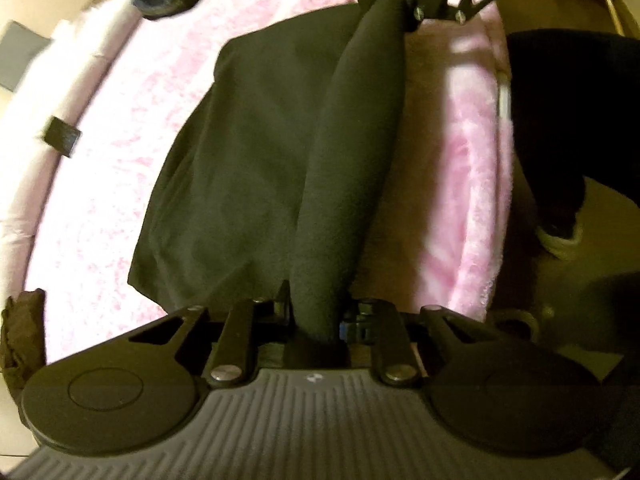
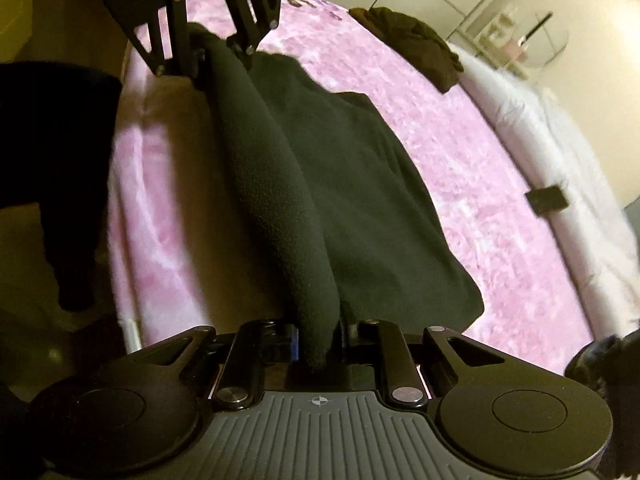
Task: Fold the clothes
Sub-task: 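Lift the folded black shirt up with both grippers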
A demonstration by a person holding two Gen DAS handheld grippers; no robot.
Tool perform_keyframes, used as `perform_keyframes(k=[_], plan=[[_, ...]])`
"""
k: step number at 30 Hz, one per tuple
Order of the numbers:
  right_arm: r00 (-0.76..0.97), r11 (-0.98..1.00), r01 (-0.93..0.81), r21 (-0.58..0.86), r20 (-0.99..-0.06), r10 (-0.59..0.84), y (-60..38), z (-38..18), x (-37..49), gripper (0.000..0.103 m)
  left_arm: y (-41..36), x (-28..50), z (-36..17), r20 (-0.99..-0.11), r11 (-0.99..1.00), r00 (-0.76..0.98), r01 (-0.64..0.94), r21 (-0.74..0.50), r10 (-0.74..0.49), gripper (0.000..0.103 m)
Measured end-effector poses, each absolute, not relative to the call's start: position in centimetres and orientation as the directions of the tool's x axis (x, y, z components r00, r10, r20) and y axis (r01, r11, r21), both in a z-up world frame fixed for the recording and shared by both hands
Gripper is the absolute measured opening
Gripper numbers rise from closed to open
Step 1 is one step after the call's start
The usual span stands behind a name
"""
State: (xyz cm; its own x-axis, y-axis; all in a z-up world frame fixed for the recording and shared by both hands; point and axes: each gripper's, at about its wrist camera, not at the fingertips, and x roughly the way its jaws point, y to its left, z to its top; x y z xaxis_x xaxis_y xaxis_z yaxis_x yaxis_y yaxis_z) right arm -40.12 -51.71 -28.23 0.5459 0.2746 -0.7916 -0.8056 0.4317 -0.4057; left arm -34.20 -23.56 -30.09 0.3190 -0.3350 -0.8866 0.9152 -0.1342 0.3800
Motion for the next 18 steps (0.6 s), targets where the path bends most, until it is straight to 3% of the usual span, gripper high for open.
perform_keyframes(k=[9, 18], plan=[[0.501, 0.445, -0.816, -0.369, -0.835, 0.227, -54.1, -13.6, -37.8, 0.015, -27.3, -32.3, -16.8, -0.912, -0.132, 0.285, 0.933, 0.334, -0.294, 0.016], [0.575, 0.503, -0.743, -0.441, -0.806, 0.142, -60.2, -0.9, -38.4, 0.015, -33.6, -33.0, -4.9, -0.876, -0.165, 0.301, 0.909, 0.383, -0.377, 0.016]])
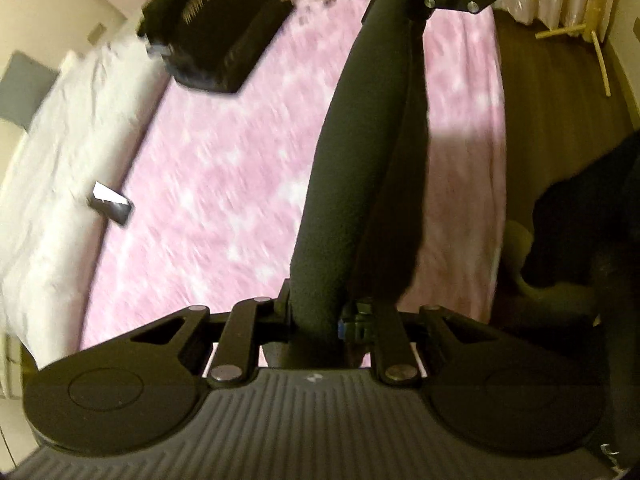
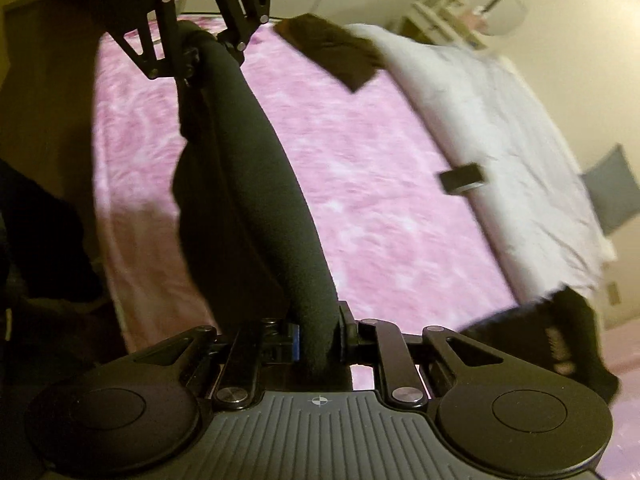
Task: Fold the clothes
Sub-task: 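Lift the folded black shirt up with both grippers, then carry the held shirt with both grippers toward the stack of folded clothes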
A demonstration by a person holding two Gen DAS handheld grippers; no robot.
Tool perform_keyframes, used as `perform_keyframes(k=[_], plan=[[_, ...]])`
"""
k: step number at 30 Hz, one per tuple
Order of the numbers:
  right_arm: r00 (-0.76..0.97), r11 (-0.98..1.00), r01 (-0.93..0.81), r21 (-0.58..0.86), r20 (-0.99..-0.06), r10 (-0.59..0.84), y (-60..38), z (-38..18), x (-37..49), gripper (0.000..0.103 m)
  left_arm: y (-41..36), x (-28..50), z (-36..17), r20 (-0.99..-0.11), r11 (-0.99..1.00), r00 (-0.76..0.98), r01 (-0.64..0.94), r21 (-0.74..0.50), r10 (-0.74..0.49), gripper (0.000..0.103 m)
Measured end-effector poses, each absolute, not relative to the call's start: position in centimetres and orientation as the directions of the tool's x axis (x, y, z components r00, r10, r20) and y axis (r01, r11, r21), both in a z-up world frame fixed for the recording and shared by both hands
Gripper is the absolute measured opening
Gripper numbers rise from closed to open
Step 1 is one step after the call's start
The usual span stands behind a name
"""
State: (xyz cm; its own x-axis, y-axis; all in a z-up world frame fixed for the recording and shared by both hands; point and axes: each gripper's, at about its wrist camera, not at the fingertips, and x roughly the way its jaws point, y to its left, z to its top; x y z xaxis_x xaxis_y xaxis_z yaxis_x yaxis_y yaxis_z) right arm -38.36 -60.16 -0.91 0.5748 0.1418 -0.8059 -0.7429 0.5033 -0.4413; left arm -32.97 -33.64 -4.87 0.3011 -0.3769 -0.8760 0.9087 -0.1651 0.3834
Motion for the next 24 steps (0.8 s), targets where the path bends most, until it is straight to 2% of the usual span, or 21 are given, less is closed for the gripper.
perform_keyframes(k=[11, 18, 24], plan=[[0.710, 0.557, -0.594, -0.581, -0.704, 0.024, -69.9, 7.0, -38.6, 0.015, -43.7, -35.4, 1.9, -0.771, -0.226, 0.370, 0.810, 0.541, -0.519, 0.016], [0.736, 0.556, -0.551, -0.622, -0.677, -0.028, -73.6, 9.0, -36.9, 0.015, -48.2, -34.9, 3.0, -0.733, -0.252, 0.369, 0.771, 0.585, -0.571, 0.016], [0.738, 0.582, -0.484, -0.653, -0.662, -0.129, -74.9, 10.4, -35.7, 0.015, -51.6, -32.1, 3.7, -0.686, -0.296, 0.316, 0.728, 0.618, -0.656, 0.016]])
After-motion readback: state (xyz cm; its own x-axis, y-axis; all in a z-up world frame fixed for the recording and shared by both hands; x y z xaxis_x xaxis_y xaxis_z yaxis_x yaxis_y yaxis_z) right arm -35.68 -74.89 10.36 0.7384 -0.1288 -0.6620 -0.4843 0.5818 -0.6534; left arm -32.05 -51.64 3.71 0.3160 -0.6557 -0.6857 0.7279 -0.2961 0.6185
